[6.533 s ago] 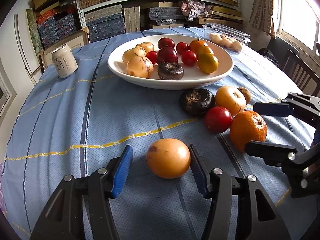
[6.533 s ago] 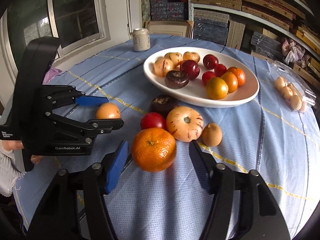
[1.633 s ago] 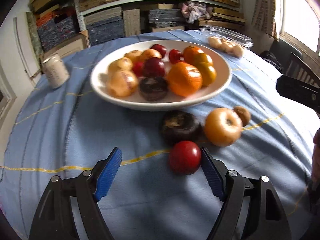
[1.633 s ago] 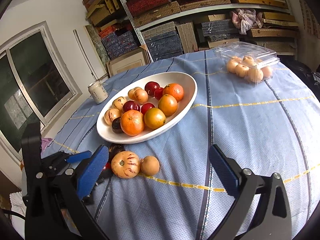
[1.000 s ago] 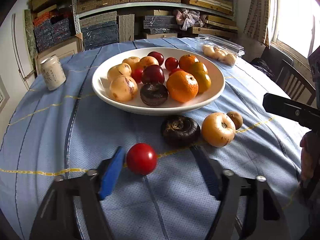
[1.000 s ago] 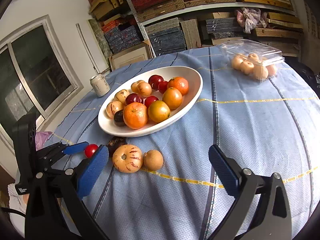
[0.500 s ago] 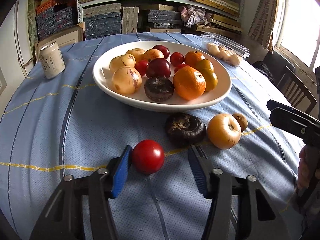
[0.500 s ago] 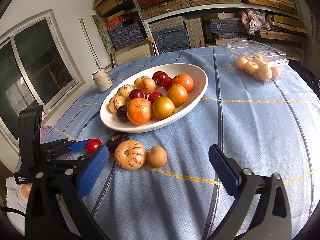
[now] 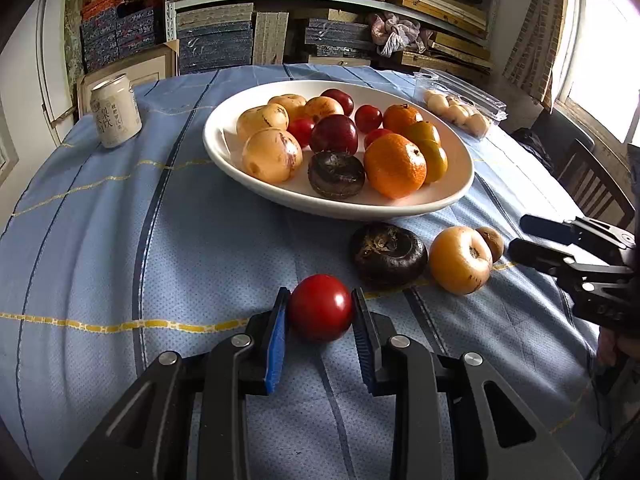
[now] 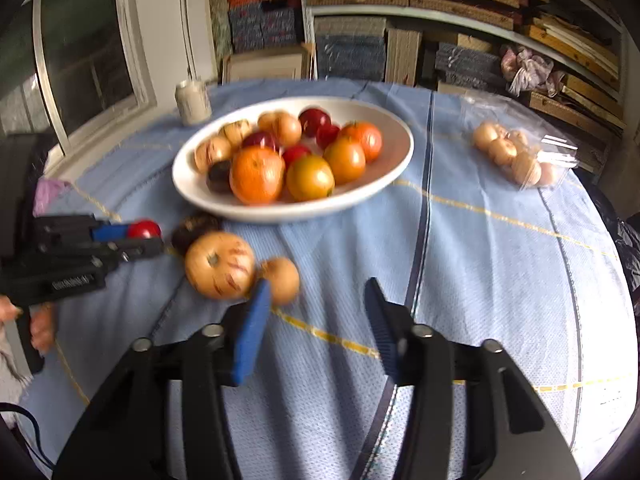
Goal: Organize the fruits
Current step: 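Lift the tomato with the left tool while the right tool grasps a small brown round fruit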
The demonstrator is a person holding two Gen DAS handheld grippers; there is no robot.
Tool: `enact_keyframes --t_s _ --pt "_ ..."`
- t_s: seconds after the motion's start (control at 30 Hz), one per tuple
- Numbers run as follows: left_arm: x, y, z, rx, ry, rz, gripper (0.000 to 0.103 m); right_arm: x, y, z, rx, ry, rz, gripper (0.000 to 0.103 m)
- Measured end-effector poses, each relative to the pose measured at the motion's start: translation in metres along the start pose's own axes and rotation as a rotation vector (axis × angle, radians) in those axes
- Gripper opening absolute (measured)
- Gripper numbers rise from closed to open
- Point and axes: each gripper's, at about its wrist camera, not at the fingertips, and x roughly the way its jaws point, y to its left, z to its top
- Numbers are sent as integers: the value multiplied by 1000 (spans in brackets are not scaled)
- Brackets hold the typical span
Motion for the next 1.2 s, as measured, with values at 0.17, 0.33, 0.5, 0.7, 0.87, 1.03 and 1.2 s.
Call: enact_keyframes --t_s 0.17,0.33,0.5,0.7,0.87,1.03,1.2 --pt "0 -2 0 9 3 3 31 2 10 -1 -60 6 22 42" --pt "1 -2 0 12 4 5 31 10 17 1 -69 28 36 42" --pt "1 -3 0 13 4 5 31 19 17 7 -64 42 20 37" --pt "1 -3 0 11 5 1 31 29 17 10 -47 81 56 25" --pt "2 -5 1 13 5 -11 31 27 19 9 -51 72 77 25" --pt "1 -4 1 7 1 -26 31 21 14 5 -18 59 101 25" --pt "-6 -2 0 -2 -29 -3 31 14 6 3 25 40 110 25"
